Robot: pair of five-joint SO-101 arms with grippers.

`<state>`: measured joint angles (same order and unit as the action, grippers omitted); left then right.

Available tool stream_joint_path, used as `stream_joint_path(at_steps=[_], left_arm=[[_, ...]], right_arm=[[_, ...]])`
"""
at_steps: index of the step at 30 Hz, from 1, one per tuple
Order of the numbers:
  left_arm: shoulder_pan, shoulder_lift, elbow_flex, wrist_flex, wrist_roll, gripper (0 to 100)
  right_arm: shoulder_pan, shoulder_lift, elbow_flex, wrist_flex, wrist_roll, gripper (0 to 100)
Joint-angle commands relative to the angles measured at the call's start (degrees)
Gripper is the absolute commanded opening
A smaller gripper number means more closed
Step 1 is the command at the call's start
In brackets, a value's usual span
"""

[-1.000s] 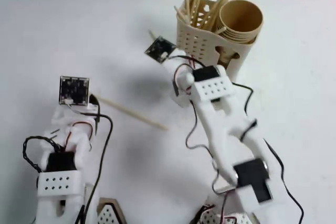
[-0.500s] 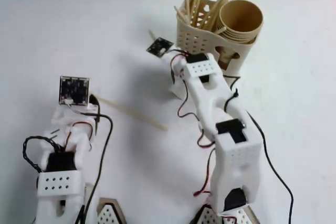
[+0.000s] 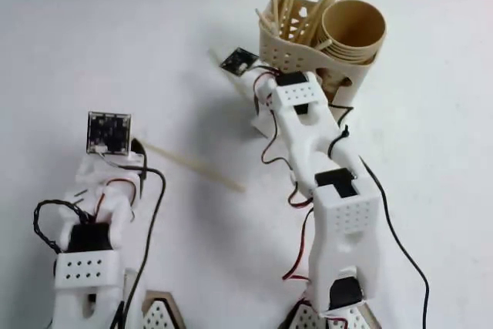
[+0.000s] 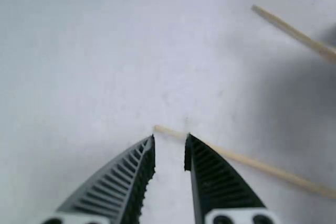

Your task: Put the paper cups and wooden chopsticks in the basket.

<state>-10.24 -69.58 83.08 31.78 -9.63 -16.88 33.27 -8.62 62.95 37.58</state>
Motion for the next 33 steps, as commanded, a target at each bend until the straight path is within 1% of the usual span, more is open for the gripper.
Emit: stream_joint_path(at_steps=[1, 6, 13, 16, 19, 22, 24, 29, 33], left_arm=[[-0.3, -1.1, -0.4, -1.4, 0.1, 11], [-0.3, -1.1, -0.4, -1.4, 0.1, 11], [-0.3, -1.1, -0.4, -1.4, 0.1, 11], [-0.3, -1.1, -0.4, -1.4, 0.1, 11], [-0.3, -1.1, -0.4, -1.4, 0.1, 11], [-0.3, -1.1, -0.4, -1.4, 0.1, 11], [-0.3, -1.1, -0.4, -1.4, 0.1, 11], [-0.3, -1.1, -0.4, -1.4, 0.1, 11], [-0.3, -1.1, -0.4, -1.4, 0.1, 11]], right_arm=[[0.0, -0.5, -0.5, 3.8, 0.3, 1.8], [0.0, -4.0, -0.1, 9.2, 0.4, 1.8], [0.0, -8.1, 0.0, 20.0, 0.5, 1.8], [0.0, -8.5, 0.4, 24.7, 3.3, 1.8], [0.0, -8.7, 3.2, 26.8, 5.1, 1.8], [0.0, -8.7, 5.5, 26.6, 5.3, 2.0], [-0.2, -8.7, 5.5, 26.6, 5.3, 4.4], [-1.6, -8.7, 1.5, 26.7, 4.8, 18.1], [-4.4, -8.2, -3.8, 26.7, 4.7, 17.6]])
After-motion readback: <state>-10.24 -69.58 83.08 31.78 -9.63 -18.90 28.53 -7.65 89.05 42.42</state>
